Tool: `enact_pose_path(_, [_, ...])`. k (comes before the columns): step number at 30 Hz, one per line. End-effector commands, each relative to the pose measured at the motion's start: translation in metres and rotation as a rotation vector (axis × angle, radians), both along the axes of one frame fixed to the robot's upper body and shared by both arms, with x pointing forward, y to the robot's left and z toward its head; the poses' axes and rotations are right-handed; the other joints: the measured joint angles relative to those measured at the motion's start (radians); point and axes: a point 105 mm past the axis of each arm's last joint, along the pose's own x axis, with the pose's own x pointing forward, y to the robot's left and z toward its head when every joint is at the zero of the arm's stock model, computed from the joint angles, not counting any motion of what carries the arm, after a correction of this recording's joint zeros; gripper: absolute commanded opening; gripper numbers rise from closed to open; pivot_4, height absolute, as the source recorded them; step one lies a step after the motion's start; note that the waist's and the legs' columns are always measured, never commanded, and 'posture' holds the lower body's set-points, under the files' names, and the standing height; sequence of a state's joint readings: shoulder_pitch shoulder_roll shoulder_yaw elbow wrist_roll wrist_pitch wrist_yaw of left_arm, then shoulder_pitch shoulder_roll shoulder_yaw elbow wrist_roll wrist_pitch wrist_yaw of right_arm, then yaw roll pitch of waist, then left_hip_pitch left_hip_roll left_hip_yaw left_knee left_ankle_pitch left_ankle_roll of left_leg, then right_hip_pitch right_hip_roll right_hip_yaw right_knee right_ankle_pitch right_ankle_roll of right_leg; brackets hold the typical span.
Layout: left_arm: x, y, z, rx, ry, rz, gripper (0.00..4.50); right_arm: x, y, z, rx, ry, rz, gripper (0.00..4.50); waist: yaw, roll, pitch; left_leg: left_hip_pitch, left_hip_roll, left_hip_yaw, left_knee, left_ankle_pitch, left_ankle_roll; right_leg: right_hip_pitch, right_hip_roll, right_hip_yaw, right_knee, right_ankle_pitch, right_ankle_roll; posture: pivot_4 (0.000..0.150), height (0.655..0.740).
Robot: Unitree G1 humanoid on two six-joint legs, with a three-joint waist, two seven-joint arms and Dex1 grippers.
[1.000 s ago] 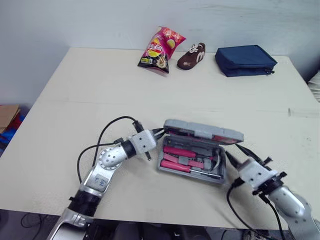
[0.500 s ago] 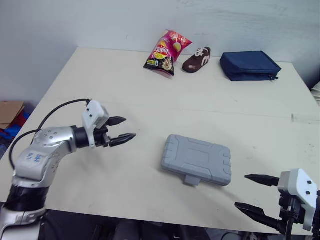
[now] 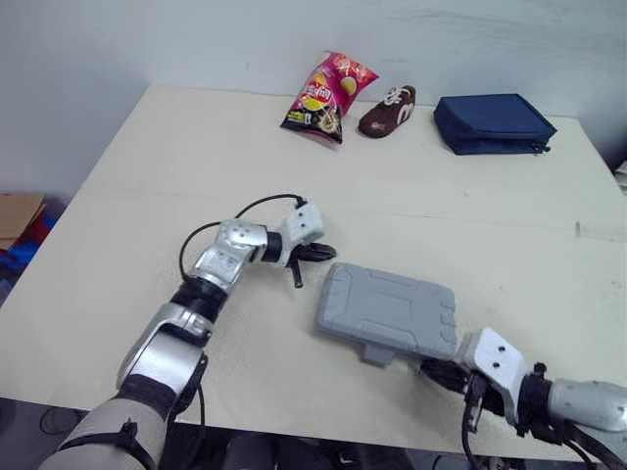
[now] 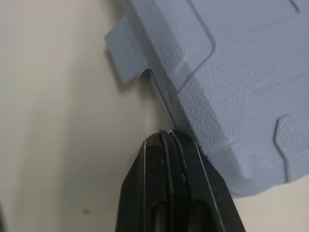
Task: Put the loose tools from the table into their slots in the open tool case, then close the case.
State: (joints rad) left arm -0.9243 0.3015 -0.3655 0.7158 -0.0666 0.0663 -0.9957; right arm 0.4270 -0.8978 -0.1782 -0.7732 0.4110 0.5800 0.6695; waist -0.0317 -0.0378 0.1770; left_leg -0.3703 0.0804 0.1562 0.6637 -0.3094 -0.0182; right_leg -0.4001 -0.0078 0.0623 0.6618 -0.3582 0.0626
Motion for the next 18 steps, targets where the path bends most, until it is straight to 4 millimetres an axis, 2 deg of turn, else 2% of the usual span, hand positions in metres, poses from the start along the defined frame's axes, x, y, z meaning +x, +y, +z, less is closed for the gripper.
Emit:
enact_pose_path(1, [-0.012,-0.001,0.002,0.019,-0.003,-0.128,0.0,0.019,-0.013,0.012,-0.023,-0.106,-0.109,0.07,-0.004,0.0,0.0,0.0,0.0,0.0,0.0,0.001,0.0,0.0,0.0,0.0,0.0,0.001,0.0,0.15,0.74])
enact_pose_path(4, [-0.025,0.002,0.002,0.019,0.019,-0.208,0.0,0.026,-0.025,0.011,-0.035,-0.112,-0.184,0.07,-0.003,0.001,0.0,0.0,0.001,0.0,0.0,0.001,0.0,0.0,0.0,0.0,0.001,0.001,0.0,0.15,0.74])
enact_pose_path(6, [-0.027,0.004,0.005,0.004,0.014,-0.202,0.0,0.024,-0.027,0.01,-0.044,-0.102,-0.191,0.07,0.002,0.001,-0.001,0.0,0.001,0.0,0.0,0.001,0.0,0.0,0.0,-0.001,0.001,0.001,0.0,0.15,0.74])
enact_pose_path(10, [-0.03,0.013,0.026,-0.053,0.01,-0.21,0.0,0.015,-0.026,0.018,-0.004,-0.095,-0.199,0.07,0.005,0.001,0.0,-0.001,0.001,-0.002,0.0,0.001,0.0,0.0,0.0,-0.002,0.001,0.0,-0.001,0.15,0.74])
enact_pose_path(13, [-0.038,0.013,0.044,-0.091,0.014,-0.247,0.0,0.004,-0.018,0.023,0.049,-0.065,-0.171,0.07,0.004,0.001,-0.001,-0.001,0.001,-0.002,0.0,0.001,0.0,0.0,0.0,-0.002,0.001,0.0,-0.001,0.15,0.74])
enact_pose_path(15, [-0.046,0.004,0.057,-0.118,0.023,-0.292,0.0,-0.008,-0.004,0.023,0.107,-0.021,-0.12,0.07,0.003,0.001,-0.001,0.0,0.001,-0.002,0.0,0.001,0.0,0.002,0.0,-0.002,0.001,0.001,0.0,0.15,0.74])
enact_pose_path(18, [-0.053,-0.015,0.055,-0.084,0.009,-0.329,0.0,-0.013,0.008,0.021,0.146,0.012,-0.084,0.07,0.004,0.001,-0.001,0.0,0.001,-0.004,0.001,0.001,0.0,0.004,0.0,-0.003,0.001,0.001,0.0,0.15,0.74])
